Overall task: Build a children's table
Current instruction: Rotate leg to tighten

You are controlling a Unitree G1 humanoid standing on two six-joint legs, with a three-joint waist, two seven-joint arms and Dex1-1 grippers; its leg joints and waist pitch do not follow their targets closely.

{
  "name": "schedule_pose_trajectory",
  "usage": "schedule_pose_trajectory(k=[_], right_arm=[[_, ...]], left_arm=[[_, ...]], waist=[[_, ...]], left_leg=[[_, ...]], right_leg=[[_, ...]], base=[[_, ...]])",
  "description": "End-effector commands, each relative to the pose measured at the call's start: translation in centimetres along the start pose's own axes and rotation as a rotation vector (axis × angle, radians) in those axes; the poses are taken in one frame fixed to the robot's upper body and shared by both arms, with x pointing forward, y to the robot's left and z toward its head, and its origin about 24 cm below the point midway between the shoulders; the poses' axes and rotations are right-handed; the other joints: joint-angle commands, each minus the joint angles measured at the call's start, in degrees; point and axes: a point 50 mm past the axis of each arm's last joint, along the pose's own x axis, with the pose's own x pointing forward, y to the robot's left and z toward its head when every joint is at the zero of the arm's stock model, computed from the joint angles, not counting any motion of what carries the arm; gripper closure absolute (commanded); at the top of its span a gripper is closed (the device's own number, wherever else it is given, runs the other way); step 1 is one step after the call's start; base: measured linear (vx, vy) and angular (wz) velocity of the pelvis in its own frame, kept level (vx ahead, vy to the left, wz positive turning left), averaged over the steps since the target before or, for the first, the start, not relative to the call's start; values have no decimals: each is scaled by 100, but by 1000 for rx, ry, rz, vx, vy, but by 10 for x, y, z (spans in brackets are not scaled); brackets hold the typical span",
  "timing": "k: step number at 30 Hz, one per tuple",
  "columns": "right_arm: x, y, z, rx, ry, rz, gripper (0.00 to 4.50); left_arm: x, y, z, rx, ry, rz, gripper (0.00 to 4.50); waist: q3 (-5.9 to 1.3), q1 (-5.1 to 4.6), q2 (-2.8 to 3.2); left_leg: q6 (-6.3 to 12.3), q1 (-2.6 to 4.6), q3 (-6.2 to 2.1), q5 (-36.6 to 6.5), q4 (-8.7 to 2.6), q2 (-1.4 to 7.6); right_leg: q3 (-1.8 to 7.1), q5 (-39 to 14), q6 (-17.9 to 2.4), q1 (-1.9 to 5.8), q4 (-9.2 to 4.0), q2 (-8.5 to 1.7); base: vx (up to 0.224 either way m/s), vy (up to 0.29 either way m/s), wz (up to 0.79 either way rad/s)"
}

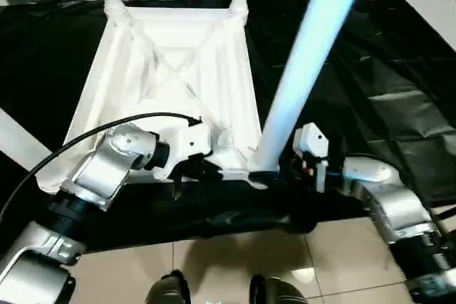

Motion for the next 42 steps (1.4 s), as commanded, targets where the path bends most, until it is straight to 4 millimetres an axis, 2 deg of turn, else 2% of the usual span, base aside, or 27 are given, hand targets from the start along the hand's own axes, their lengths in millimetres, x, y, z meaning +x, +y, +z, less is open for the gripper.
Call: schedule_pose_trajectory(k=[1, 3, 4, 5, 6, 7, 9, 12, 16, 20, 21, 23, 24, 25, 27, 28, 29, 30, 31, 32, 33, 34, 36, 38, 39, 40, 42], right_arm=[[5, -3, -3, 39, -10, -92, 185], [13, -3, -6, 70, -36, -194, 185], [23, -5, -8, 115, -51, -331, 185], [23, -5, -8, 115, -51, -331, 185], [29, -7, -11, 138, -45, -431, 185], [35, -10, -12, 181, -50, -528, 185], [42, -12, -16, 243, -45, -652, 185], [53, -10, -20, 263, -35, -730, 185], [65, -7, -19, 253, -36, -751, 185], [69, -4, -11, 252, -90, -679, 185], [68, -5, -10, 240, -94, -687, 150], [67, -6, -5, 212, -117, -679, 112], [65, -7, 0, 189, -138, -671, 112], [63, -8, 2, 182, -148, -668, 93], [62, -9, 4, 174, -156, -661, 80], [53, -13, 10, 145, -161, -631, 67], [45, -16, 12, 124, -156, -598, 67], [35, -19, 15, 82, -135, -546, 62], [29, -21, 16, 52, -118, -504, 55], [28, -21, 16, 50, -117, -501, 39], [16, -21, 18, -16, -72, -391, 28], [9, -20, 18, -58, -41, -313, 28], [1, -17, 19, -87, -21, -234, 28], [-9, -16, 20, -122, -5, -158, 28], [-11, -15, 21, -127, -1, -135, 28], [-17, -14, 21, -147, 10, -81, 28], [-20, -10, 19, -149, 31, -12, 28]], left_arm=[[16, -3, -6, -46, 21, 15, 450], [25, 1, -3, -68, 13, 74, 450], [36, 5, 2, -99, -1, 130, 450], [36, 5, 2, -99, -1, 130, 450], [43, 7, 6, -119, -5, 168, 450], [50, 8, 7, -131, 3, 199, 450], [59, 9, 10, -139, 16, 231, 450], [72, 8, 12, -144, 23, 253, 450], [81, 8, 12, -140, 46, 258, 450], [78, 10, 10, -145, 51, 261, 450], [77, 11, 10, -145, 52, 262, 450], [76, 11, 9, -139, 56, 262, 450], [74, 11, 7, -134, 58, 257, 450], [73, 11, 7, -133, 58, 254, 450], [71, 11, 7, -123, 60, 250, 450], [66, 11, 4, -107, 68, 238, 450], [61, 11, 2, -102, 72, 233, 450], [54, 11, -1, -99, 75, 230, 450], [49, 11, -3, -85, 73, 218, 450], [49, 11, -3, -84, 73, 216, 450], [40, 9, -6, -55, 74, 186, 450], [34, 7, -7, -34, 70, 156, 450], [28, 5, -9, -39, 70, 133, 450], [21, 0, -10, -9, 56, 77, 450], [19, -1, -11, -10, 56, 63, 450], [10, -6, -13, 36, 54, 5, 450], [4, -13, -14, 54, 39, -59, 450]], waist=[[-382, -5, -20], [-370, -8, -17], [-370, -12, -15], [-370, -14, -16], [-370, -24, -31], [-353, -32, -17], [-349, -50, -13], [-353, -60, -1], [-334, -63, 6], [-314, -61, -9], [-314, -57, -9], [-312, -53, -16], [-328, -48, -17], [-336, -48, -19], [-335, -45, -22], [-347, -52, -46], [-343, -41, -42], [-357, -41, -39], [-372, -40, -81], [-381, -36, -66], [-391, -49, -56], [-398, -36, -74], [-422, -40, -55], [-435, -35, -62], [-437, -33, -52], [-448, -32, -49], [-450, -30, -54]], left_leg=[[177, 153, -113, -1188, -380, 203], [92, 171, -111, -1316, -389, 201], [55, 173, -109, -1328, -389, 191], [21, 172, -111, -1332, -395, 191], [-32, 155, -129, -1358, -411, 177], [-55, 148, -140, -1418, -429, 165], [-123, 186, -144, -1597, -431, 159], [-100, 205, -133, -1655, -432, 155], [-58, 189, -135, -1706, -450, 150], [-23, 205, -147, -1940, -477, 161], [-19, 204, -149, -1941, -479, 162], [-10, 203, -149, -1908, -488, 164], [28, 191, -145, -1788, -493, 166], [60, 176, -141, -1666, -498, 174], [75, 174, -136, -1613, -499, 179], [89, 166, -132, -1573, -493, 175], [104, 164, -135, -1543, -495, 181], [151, 149, -127, -1435, -483, 185], [222, 119, -136, -1288, -475, 183], [253, 122, -133, -1202, -468, 190], [296, 135, -111, -1093, -448, 182], [365, 115, -116, -989, -431, 186], [473, 127, -91, -806, -402, 187], [596, 117, -89, -571, -384, 194], [662, 144, -66, -493, -368, 194], [742, 137, -72, -398, -357, 202], [771, 154, -66, -377, -357, 207]], right_leg=[[255, -1470, -1307, 278, -443, -429], [271, -1740, -1182, 243, -479, -437], [276, -1851, -1129, 226, -498, -441], [279, -1906, -1108, 223, -508, -445], [259, -2027, -1031, 237, -510, -432], [254, -2167, -968, 231, -534, -437], [262, -2348, -887, 190, -571, -431], [273, -2174, -838, 165, -579, -417], [267, -1960, -848, 179, -565, -400], [266, -2310, -753, 159, -607, -409], [268, -2335, -743, 160, -611, -415], [268, -2381, -719, 152, -622, -420], [267, -2277, -728, 171, -621, -426], [269, -2091, -762, 184, -607, -422], [267, -1971, -806, 183, -596, -414], [263, -1912, -837, 202, -584, -411], [265, -1861, -836, 213, -578, -408], [272, -1659, -861, 230, -554, -405], [254, -1463, -892, 278, -527, -396], [256, -1367, -913, 275, -514, -401], [261, -1199, -1004, 258, -510, -404], [257, -982, -1051, 302, -482, -395], [268, -594, -1179, 307, -436, -390], [262, -113, -1324, 329, -381, -382], [271, 148, -1430, 311, -362, -375], [261, 347, -1549, 332, -328, -379], [261, 368, -1580, 328, -325, -376]], base=[[0, 0, 0], [0, 0, 0], [0, 0, 0], [0, 0, 0], [0, 0, 0], [0, 0, 0], [0, 0, 0], [0, 0, 0], [0, 0, 0], [0, 0, 0], [0, 0, 0], [0, 0, 0], [0, 0, 0], [0, 0, 0], [0, 0, 0], [0, 0, 0], [0, 0, 0], [0, 0, 0], [0, 0, 0], [0, 0, 0], [0, 0, 0], [0, 0, 0], [53, -8, -1], [54, -8, 0], [0, 0, 0], [0, 0, 0], [0, 0, 0]])
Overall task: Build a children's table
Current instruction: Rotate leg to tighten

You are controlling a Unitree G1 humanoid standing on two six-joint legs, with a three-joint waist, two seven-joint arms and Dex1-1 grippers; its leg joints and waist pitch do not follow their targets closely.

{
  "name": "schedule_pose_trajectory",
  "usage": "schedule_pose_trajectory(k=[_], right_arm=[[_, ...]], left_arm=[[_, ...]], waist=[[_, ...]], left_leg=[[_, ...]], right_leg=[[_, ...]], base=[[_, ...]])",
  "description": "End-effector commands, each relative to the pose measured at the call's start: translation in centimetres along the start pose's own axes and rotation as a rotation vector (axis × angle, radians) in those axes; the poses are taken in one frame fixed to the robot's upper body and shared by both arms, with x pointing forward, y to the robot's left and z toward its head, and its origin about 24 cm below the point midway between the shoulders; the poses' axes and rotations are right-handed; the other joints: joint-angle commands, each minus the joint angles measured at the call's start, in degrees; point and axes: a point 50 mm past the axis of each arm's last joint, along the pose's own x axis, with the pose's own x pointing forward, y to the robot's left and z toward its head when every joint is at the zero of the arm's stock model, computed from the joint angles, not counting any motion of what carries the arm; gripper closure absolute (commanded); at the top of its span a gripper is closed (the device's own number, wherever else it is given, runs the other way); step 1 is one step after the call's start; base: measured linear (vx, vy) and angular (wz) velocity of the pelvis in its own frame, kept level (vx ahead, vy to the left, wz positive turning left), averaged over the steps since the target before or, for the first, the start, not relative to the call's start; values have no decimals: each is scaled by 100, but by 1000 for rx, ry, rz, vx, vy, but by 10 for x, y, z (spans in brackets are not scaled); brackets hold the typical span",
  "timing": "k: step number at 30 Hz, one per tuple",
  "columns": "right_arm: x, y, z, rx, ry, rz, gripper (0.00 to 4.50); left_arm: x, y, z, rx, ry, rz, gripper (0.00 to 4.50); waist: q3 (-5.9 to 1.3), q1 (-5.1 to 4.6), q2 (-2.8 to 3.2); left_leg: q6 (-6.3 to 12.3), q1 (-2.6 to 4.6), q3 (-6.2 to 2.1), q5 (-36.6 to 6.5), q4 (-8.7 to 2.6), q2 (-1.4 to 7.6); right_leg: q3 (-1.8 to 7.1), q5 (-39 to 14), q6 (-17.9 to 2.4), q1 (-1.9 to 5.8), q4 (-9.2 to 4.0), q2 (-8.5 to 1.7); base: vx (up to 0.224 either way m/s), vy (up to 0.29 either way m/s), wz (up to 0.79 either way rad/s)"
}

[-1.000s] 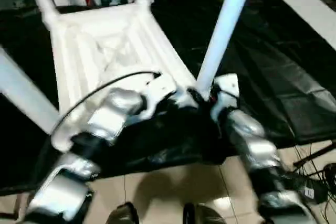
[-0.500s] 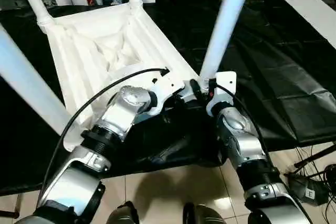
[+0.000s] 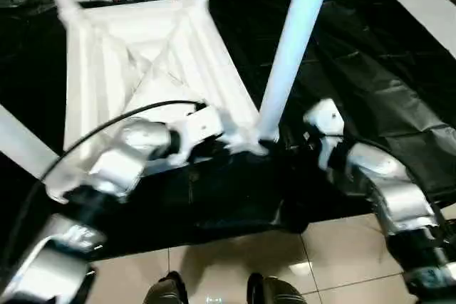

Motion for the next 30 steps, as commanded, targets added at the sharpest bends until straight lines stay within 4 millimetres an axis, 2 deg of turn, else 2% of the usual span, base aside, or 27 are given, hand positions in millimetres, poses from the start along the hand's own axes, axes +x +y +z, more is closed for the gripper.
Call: schedule_pose_trajectory(k=[1, 4, 7, 10, 11, 12, 14, 16, 18, 22, 27, 30], right_arm=[[-4, 9, 2, -30, 10, 124, 28], [-2, 14, 0, -32, 20, 166, 28], [4, 17, -2, -28, 16, 176, 28], [11, 19, -3, -28, 11, 193, 28], [11, 19, -3, -25, 10, 196, 28], [14, 19, -4, -12, 9, 217, 55], [16, 20, -4, -5, 12, 232, 66], [16, 20, -5, -3, 16, 244, 73], [16, 21, -6, -3, 25, 266, 100], [15, 21, -8, -9, 35, 272, 132], [16, 20, -8, -11, 31, 272, 172], [18, 19, -8, -10, 25, 274, 180]], left_arm=[[2, -21, -12, -5, 29, -169, 450], [-2, -22, -12, -2, 19, -181, 450], [-4, -22, -10, -3, 9, -188, 450], [-4, -22, -8, -1, 4, -190, 450], [-4, -22, -8, -1, 4, -190, 450], [-4, -22, -8, -1, 4, -193, 450], [-5, -22, -9, -2, 5, -195, 450], [-5, -22, -9, -3, 6, -195, 450], [-6, -22, -9, -6, 8, -196, 450], [-6, -22, -10, -9, 10, -198, 450], [-6, -22, -10, -13, 11, -199, 450], [-5, -22, -10, -16, 11, -201, 450]], waist=[[-443, 13, -20], [-431, 31, -5], [-426, 52, -7], [-427, 53, 0], [-430, 53, 2], [-435, 50, -3], [-452, 57, -4], [-463, 60, -2], [-469, 62, -15], [-476, 68, -14], [-479, 68, -11], [-486, 68, -13]], left_leg=[[785, 111, -68, -342, -226, 211], [762, 145, -51, -434, -226, 225], [606, 161, -56, -588, -239, 231], [514, 160, -56, -622, -241, 225], [513, 155, -58, -610, -237, 219], [516, 151, -58, -606, -234, 214], [557, 149, -60, -489, -221, 210], [624, 142, -60, -358, -207, 203], [681, 140, -57, -296, -198, 199], [708, 140, -59, -294, -191, 204], [647, 142, -62, -410, -189, 206], [620, 135, -64, -449, -179, 204]], right_leg=[[273, 409, -1623, 347, -218, -389], [276, 207, -1653, 316, -234, -391], [281, -177, -1629, 305, -261, -408], [285, -246, -1604, 304, -259, -407], [289, -212, -1607, 309, -254, -410], [289, -197, -1611, 314, -253, -411], [288, 12, -1624, 329, -224, -401], [284, 238, -1662, 338, -197, -395], [283, 356, -1679, 344, -186, -393], [280, 291, -1688, 347, -184, -400], [280, 67, -1671, 342, -196, -401], [283, 20, -1679, 348, -191, -406]], base=[[0, 0, 0], [0, 0, 0], [0, 0, 0], [0, 0, 0], [0, 0, 0], [0, 0, 0], [0, 0, 0], [0, 0, 0], [0, 0, 0], [0, 0, 0], [0, 0, 0], [0, 0, 0]])
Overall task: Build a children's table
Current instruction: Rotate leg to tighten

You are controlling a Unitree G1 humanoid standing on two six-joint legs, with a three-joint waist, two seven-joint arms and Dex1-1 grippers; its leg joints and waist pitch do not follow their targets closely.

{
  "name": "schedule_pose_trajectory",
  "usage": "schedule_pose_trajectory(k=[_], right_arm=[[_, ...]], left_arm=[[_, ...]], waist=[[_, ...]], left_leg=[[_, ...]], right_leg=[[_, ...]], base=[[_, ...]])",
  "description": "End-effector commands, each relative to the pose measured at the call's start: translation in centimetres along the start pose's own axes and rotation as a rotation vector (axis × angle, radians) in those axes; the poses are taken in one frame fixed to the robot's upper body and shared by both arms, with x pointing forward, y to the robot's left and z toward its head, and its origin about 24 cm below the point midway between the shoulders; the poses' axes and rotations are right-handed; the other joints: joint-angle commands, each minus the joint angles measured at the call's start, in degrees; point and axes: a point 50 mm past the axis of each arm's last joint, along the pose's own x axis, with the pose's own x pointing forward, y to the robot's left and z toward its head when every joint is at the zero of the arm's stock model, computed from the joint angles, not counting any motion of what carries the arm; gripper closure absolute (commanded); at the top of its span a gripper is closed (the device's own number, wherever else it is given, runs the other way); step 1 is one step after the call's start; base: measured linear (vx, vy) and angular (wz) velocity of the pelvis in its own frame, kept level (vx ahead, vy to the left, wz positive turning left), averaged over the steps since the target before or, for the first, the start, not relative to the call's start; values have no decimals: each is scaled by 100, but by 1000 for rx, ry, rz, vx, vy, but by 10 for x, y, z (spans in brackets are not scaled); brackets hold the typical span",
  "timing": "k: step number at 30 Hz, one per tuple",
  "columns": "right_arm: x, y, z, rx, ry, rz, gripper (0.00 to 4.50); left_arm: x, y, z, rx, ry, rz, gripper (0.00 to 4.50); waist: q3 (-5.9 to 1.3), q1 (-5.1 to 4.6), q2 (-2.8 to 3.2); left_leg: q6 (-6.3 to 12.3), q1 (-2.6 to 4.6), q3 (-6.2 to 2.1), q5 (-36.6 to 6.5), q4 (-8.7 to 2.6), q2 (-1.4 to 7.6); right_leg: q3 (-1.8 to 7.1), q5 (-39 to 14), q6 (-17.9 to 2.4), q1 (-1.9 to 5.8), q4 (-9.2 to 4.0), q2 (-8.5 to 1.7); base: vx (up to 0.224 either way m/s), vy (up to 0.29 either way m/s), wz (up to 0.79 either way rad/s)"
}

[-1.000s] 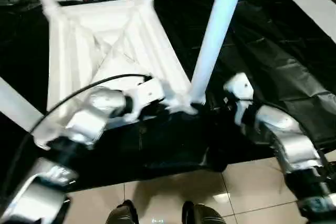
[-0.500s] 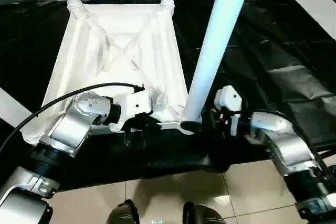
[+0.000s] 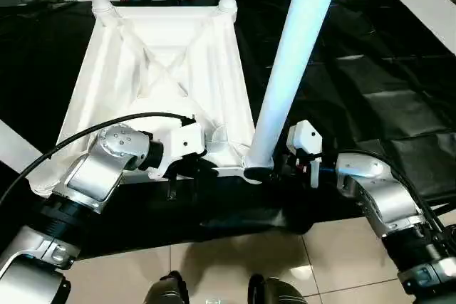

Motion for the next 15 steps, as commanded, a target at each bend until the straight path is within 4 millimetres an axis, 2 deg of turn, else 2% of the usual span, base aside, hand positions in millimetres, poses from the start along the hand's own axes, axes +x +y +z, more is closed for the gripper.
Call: schedule_pose_trajectory(k=[1, 6, 9, 10, 11, 12, 13, 14, 15], right_arm=[[0, -1, -1, -13, 10, 0, 180], [1, 1, -2, 4, -5, 0, 183], [3, -1, -4, 76, -35, -68, 183], [5, -5, -8, 111, -41, -150, 183], [5, -5, -8, 111, -41, -150, 183], [5, -5, -8, 111, -41, -150, 184], [7, -10, -13, 152, -50, -255, 184], [12, -13, -16, 192, -67, -379, 184], [12, -13, -16, 193, -67, -381, 184]], left_arm=[[8, -9, -4, -9, 9, -78, 450], [10, -9, -3, -17, 4, -77, 450], [14, -5, -2, -42, -9, -32, 450], [18, -1, -1, -65, -17, 5, 450], [18, -1, -1, -65, -17, 5, 450], [18, -1, -1, -65, -17, 5, 450], [25, 4, 0, -89, -19, 46, 450], [35, 10, 3, -121, -36, 103, 450], [35, 10, 3, -122, -36, 104, 450]], waist=[[-488, 4, -13], [-487, 5, -11], [-482, 9, -3], [-486, 7, 25], [-468, -2, 13], [-465, -4, 3], [-475, -10, 9], [-461, -15, 2], [-466, -24, 34]], left_leg=[[617, 142, -63, -434, -252, 202], [587, 137, -68, -506, -247, 199], [506, 137, -70, -629, -251, 198], [472, 139, -75, -674, -254, 198], [398, 152, -69, -820, -261, 200], [349, 143, -79, -884, -265, 191], [270, 140, -90, -927, -275, 192], [199, 149, -86, -1009, -280, 184], [182, 137, -82, -1027, -274, 174]], right_leg=[[274, 32, -1664, 339, -241, -391], [274, -91, -1646, 330, -246, -392], [275, -294, -1642, 326, -269, -397], [274, -366, -1636, 328, -274, -398], [276, -587, -1612, 304, -314, -404], [271, -736, -1573, 321, -329, -408], [272, -944, -1499, 335, -338, -419], [276, -1140, -1428, 316, -371, -414], [281, -1173, -1407, 294, -366, -413]], base=[[0, 0, 0], [0, 0, 0], [0, 0, 0], [0, 0, 0], [0, 0, 0], [0, 0, 0], [0, 0, 0], [0, 0, 0], [0, 0, 0]])
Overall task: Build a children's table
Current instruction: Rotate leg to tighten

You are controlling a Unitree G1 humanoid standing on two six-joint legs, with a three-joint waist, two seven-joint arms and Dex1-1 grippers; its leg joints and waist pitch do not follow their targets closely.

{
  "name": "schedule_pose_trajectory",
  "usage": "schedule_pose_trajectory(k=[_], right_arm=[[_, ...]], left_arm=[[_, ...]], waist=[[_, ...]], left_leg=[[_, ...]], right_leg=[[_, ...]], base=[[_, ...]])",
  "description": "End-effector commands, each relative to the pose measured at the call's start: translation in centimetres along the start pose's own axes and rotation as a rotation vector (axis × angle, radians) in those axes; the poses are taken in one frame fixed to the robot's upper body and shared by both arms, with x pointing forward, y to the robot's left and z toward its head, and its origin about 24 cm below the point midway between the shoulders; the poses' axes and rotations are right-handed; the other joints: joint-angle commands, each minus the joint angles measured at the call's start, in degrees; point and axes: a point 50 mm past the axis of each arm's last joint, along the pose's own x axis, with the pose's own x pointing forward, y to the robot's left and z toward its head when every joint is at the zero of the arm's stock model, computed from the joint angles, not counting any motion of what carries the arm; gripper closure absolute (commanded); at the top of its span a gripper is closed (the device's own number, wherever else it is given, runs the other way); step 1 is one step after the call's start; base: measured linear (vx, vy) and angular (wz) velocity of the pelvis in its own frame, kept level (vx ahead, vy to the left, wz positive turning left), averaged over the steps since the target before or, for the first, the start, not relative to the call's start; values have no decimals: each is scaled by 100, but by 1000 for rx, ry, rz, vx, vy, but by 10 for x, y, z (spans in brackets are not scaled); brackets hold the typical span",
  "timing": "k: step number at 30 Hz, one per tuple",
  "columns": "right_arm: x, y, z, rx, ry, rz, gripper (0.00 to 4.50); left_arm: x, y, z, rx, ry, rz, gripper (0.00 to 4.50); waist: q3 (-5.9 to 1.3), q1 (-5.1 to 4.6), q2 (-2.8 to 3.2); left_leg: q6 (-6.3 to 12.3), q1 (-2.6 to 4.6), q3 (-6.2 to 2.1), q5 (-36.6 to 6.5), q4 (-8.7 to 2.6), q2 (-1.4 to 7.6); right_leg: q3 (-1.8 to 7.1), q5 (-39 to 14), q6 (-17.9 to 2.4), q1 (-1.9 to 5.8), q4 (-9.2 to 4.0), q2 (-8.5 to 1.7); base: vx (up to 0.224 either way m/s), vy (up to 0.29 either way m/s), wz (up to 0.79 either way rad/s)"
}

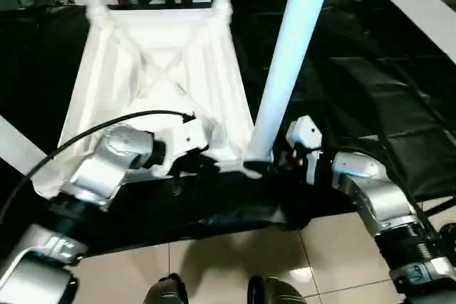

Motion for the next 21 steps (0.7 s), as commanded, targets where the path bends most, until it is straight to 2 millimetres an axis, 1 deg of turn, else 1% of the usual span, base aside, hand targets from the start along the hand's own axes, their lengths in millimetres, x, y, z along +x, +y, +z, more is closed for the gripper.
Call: schedule_pose_trajectory(k=[1, 2, 3, 4, 5, 6, 7, 8, 9, 10, 11, 12, 13, 14, 15, 16, 18, 19, 21], right_arm=[[4, -4, -7, 58, -1, -139, 184], [15, -6, -10, 120, -26, -324, 184], [18, -6, -10, 135, -32, -368, 184], [20, -6, -10, 143, -36, -391, 184], [27, -5, -10, 171, -46, -463, 184], [33, -4, -10, 191, -53, -509, 184], [38, -2, -10, 202, -55, -541, 184], [42, -1, -10, 203, -51, -563, 184], [46, 1, -10, 205, -49, -573, 184], [50, 3, -9, 204, -48, -578, 184], [55, 5, -8, 193, -40, -579, 184], [56, 6, -8, 189, -38, -578, 184], [58, 6, -8, 179, -33, -578, 184], [60, 8, -7, 165, -30, -565, 184], [60, 9, -7, 162, -30, -561, 184], [61, 10, -6, 156, -37, -547, 184], [62, 11, -5, 163, -45, -546, 184], [59, 12, -2, 154, -75, -521, 128], [56, 11, 2, 137, -102, -505, 107]], left_arm=[[16, -4, -1, -34, 4, 5, 450], [34, 1, 5, -81, -11, 78, 450], [39, 2, 7, -94, -14, 96, 450], [42, 2, 7, -100, -15, 105, 450], [50, 2, 9, -124, -16, 126, 450], [57, 2, 11, -142, -17, 148, 450], [62, 2, 12, -155, -17, 161, 450], [65, 1, 13, -163, -17, 163, 450], [69, 1, 14, -170, -13, 169, 450], [73, 0, 14, -174, -10, 169, 450], [76, -1, 15, -175, -5, 174, 450], [77, -1, 15, -175, -4, 174, 450], [78, -1, 15, -168, 2, 174, 450], [79, -1, 15, -161, 10, 177, 450], [79, -1, 15, -160, 11, 177, 450], [78, 0, 15, -145, 21, 173, 450], [79, 0, 14, -136, 31, 171, 450], [76, 1, 12, -117, 51, 164, 450], [74, 1, 10, -102, 65, 160, 450]], waist=[[-473, 17, 7], [-459, -2, 15], [-443, 1, 22], [-459, 5, 28], [-450, 10, 35], [-427, 17, 50], [-419, 2, 36], [-425, 4, 27], [-423, 15, 34], [-410, 15, 59], [-416, 1, 47], [-403, 3, 51], [-406, 5, 50], [-394, 5, 58], [-398, 1, 56], [-389, 2, 56], [-386, 0, 56], [-370, -4, 53], [-383, 6, 27]], left_leg=[[144, 125, -88, -1067, -325, 164], [100, 83, -91, -997, -335, 148], [68, 119, -82, -1101, -343, 153], [8, 152, -94, -1222, -338, 152], [21, 95, -107, -1184, -351, 142], [23, 125, -106, -1250, -364, 146], [9, 154, -93, -1396, -353, 132], [5, 133, -105, -1406, -362, 117], [16, 137, -109, -1408, -367, 124], [50, 141, -108, -1401, -373, 130], [66, 124, -111, -1394, -377, 122], [70, 122, -113, -1412, -382, 118], [92, 125, -113, -1446, -384, 122], [113, 120, -116, -1483, -392, 124], [119, 115, -117, -1494, -392, 122], [119, 121, -123, -1565, -404, 128], [121, 124, -125, -1589, -409, 131], [114, 131, -130, -1706, -423, 134], [152, 119, -125, -1629, -424, 138]], right_leg=[[271, -1304, -1346, 287, -439, -419], [267, -1278, -1298, 292, -434, -402], [272, -1422, -1266, 244, -473, -399], [270, -1582, -1236, 238, -483, -415], [270, -1573, -1192, 261, -471, -425], [265, -1649, -1159, 234, -505, -415], [271, -1844, -1107, 200, -541, -408], [264, -1942, -1037, 231, -539, -401], [266, -1943, -1001, 227, -542, -407], [273, -1852, -979, 203, -544, -403], [264, -1776, -983, 215, -538, -392], [260, -1780, -975, 210, -540, -387], [264, -1782, -954, 214, -544, -392], [265, -1814, -931, 207, -552, -395], [264, -1830, -922, 210, -556, -394], [262, -1939, -891, 202, -567, -398], [261, -1968, -886, 199, -570, -400], [262, -2136, -843, 183, -595, -402], [274, -2082, -801, 192, -595, -412]], base=[[0, 0, 0], [0, 0, 0], [0, 0, 0], [0, 0, 0], [0, 0, 0], [0, 0, 0], [0, 0, 0], [0, 0, 0], [0, 0, 0], [0, 0, 0], [0, 0, 0], [0, 0, 0], [0, 0, 0], [0, 0, 0], [0, 0, 0], [0, 0, 0], [0, 0, 0], [0, 0, 0], [0, 0, 0]])
